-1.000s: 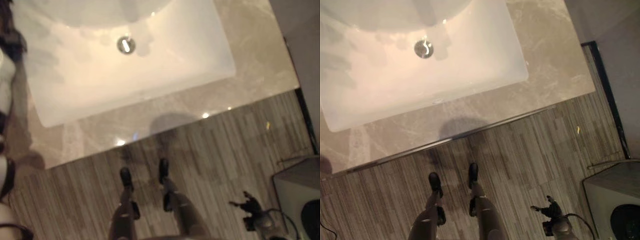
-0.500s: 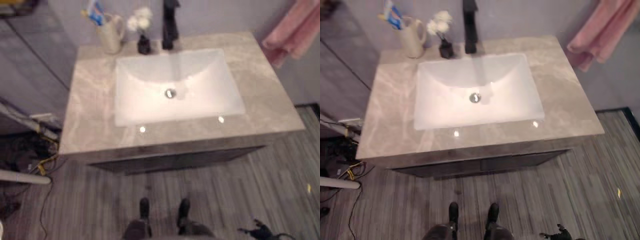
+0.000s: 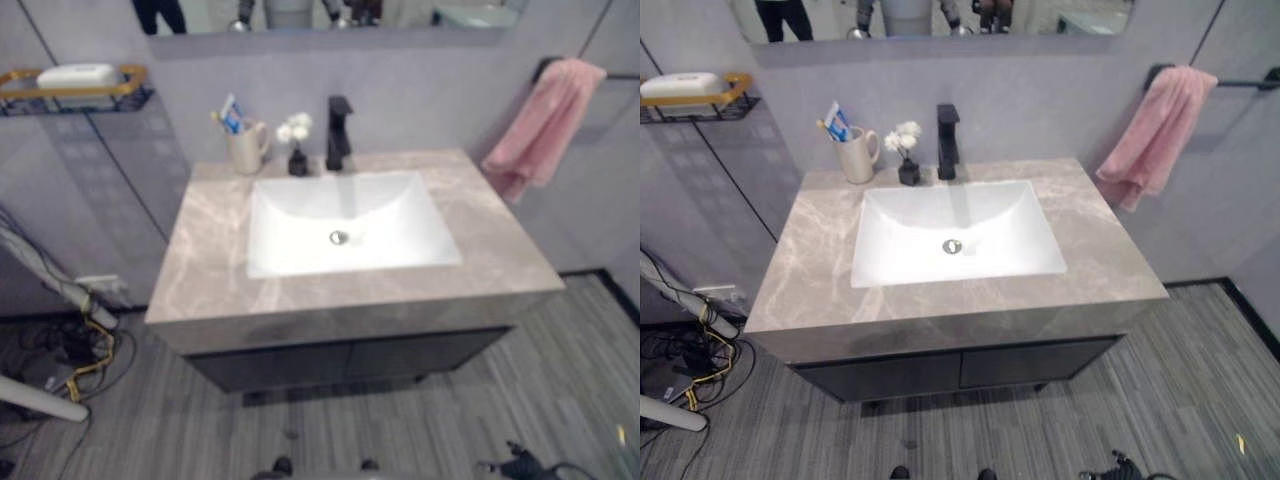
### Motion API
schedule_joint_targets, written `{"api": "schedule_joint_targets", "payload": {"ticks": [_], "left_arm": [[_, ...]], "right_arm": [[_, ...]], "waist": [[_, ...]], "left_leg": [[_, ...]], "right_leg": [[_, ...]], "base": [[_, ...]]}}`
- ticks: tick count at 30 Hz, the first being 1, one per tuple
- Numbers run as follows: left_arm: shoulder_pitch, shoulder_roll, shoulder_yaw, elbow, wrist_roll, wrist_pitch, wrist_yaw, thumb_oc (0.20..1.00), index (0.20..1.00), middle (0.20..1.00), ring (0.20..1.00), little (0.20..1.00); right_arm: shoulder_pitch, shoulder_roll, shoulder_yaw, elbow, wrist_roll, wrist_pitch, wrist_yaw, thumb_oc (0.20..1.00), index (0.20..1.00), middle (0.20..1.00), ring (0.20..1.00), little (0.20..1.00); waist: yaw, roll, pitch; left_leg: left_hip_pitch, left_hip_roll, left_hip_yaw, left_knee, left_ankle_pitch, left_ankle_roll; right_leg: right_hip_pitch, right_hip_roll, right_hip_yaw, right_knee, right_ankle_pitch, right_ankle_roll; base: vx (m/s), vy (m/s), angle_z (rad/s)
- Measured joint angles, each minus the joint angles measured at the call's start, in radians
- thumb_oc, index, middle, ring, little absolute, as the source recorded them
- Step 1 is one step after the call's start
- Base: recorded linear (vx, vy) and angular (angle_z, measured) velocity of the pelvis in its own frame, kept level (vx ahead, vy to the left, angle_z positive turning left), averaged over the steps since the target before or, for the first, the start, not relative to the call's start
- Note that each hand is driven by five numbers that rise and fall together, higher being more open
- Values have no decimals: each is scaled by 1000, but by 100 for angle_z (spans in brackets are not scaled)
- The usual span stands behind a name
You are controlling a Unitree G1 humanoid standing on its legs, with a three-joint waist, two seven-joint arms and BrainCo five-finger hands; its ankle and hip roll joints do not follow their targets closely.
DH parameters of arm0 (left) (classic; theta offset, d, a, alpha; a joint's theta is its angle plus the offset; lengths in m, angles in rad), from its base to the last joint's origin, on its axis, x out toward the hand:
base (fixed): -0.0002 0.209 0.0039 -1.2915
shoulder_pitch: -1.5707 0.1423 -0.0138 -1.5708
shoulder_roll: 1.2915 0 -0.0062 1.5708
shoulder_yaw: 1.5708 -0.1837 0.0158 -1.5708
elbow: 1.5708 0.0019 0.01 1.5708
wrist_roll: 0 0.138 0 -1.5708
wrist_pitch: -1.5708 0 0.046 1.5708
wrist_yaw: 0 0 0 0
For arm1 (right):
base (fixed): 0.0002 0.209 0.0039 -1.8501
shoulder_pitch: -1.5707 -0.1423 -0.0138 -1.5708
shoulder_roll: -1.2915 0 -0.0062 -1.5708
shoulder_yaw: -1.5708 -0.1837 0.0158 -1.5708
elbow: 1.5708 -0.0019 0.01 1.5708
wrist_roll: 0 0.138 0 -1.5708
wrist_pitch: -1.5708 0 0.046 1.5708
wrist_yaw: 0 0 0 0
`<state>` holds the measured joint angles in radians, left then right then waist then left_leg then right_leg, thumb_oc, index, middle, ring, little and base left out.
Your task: Put brush and paste in cup on sink, flatten towel.
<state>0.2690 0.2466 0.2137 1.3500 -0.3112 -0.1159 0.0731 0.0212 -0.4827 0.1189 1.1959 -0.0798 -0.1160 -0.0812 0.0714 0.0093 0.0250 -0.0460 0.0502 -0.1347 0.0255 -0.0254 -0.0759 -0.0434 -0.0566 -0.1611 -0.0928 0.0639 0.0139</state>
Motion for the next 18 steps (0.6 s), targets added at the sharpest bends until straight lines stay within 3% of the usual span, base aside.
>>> {"api": "schedule_joint_targets", "payload": {"ticks": [1,3,7,9,10,11,12,15,16,17,18], "left_arm": [[-52,-15,-56,51,65,14,-13,1000,1000,1000,1000,1000],[-86,-21,-106,46,160,14,-21,1000,1000,1000,1000,1000],[-117,10,-337,-71,339,12,-33,1000,1000,1000,1000,1000],[-136,8,-356,-109,362,3,-30,1000,1000,1000,1000,1000],[-147,6,-345,-108,368,-8,-25,1000,1000,1000,1000,1000],[-166,21,-385,-130,386,-7,-8,1000,1000,1000,1000,1000],[-169,27,-405,-130,404,-8,-1,1000,1000,1000,1000,1000],[-200,34,-482,-165,497,-13,10,1000,1000,1000,1000,1000],[-196,35,-523,-188,515,-9,15,1000,1000,1000,1000,1000],[-186,30,-533,-218,545,-15,32,1000,1000,1000,1000,1000],[-190,31,-532,-219,554,-19,31,1000,1000,1000,1000,1000]], "right_arm": [[-17,4,7,-4,0,-4,4,1000,1000,1000,1000,1000],[-14,15,14,-5,0,-10,13,1000,1000,1000,1000,1000],[46,20,15,0,-1,1,22,1000,1000,1000,1000,1000],[67,27,-3,1,0,9,18,1000,1000,1000,1000,1000],[72,32,4,1,-1,15,22,1000,1000,1000,1000,1000],[91,55,-7,2,-2,16,15,1000,1000,1000,1000,1000],[76,58,-11,0,-4,13,18,1000,1000,1000,1000,1000],[78,81,-11,17,-38,25,6,1000,1000,1000,1000,1000],[68,84,-14,16,-39,26,1,1000,1000,1000,1000,1000],[54,81,-21,18,-40,27,-4,1000,1000,1000,1000,1000],[57,83,-21,16,-40,27,-9,1000,1000,1000,1000,1000]], "waist": [[-13,11,3],[-28,15,5],[-77,3,9],[-75,-1,11],[-81,5,12],[-83,-5,14],[-76,-5,19],[-95,-21,47],[-88,-16,53],[-66,24,71],[-81,30,76]], "left_leg": [[-7,-26,-42,21,-26,14],[7,-38,-11,17,-34,22],[51,-96,48,23,-46,69],[63,-112,105,22,-52,100],[63,-114,129,8,-53,105],[63,-142,150,40,-40,109],[46,-140,158,45,-49,115],[46,-187,217,62,-68,142],[43,-181,247,68,-67,147],[48,-158,319,57,-76,160],[44,-156,334,65,-81,173]], "right_leg": [[-14,-9,40,1,16,8],[-19,-26,65,2,20,15],[-7,-72,106,17,42,40],[-22,-98,169,29,55,78],[-21,-105,169,29,48,83],[-55,-120,173,53,82,77],[-63,-127,191,58,67,100],[-105,-159,193,60,53,106],[-117,-171,181,57,46,105],[-139,-197,85,77,26,118],[-143,-203,37,81,28,125]], "base": [[-63,181,-59],[-53,195,-60],[-138,305,-46],[-199,274,-81],[-210,249,-74],[-283,341,-70],[-64,92,-61],[-219,186,-65],[-174,118,-127],[-112,67,-118],[-112,67,-122]]}}
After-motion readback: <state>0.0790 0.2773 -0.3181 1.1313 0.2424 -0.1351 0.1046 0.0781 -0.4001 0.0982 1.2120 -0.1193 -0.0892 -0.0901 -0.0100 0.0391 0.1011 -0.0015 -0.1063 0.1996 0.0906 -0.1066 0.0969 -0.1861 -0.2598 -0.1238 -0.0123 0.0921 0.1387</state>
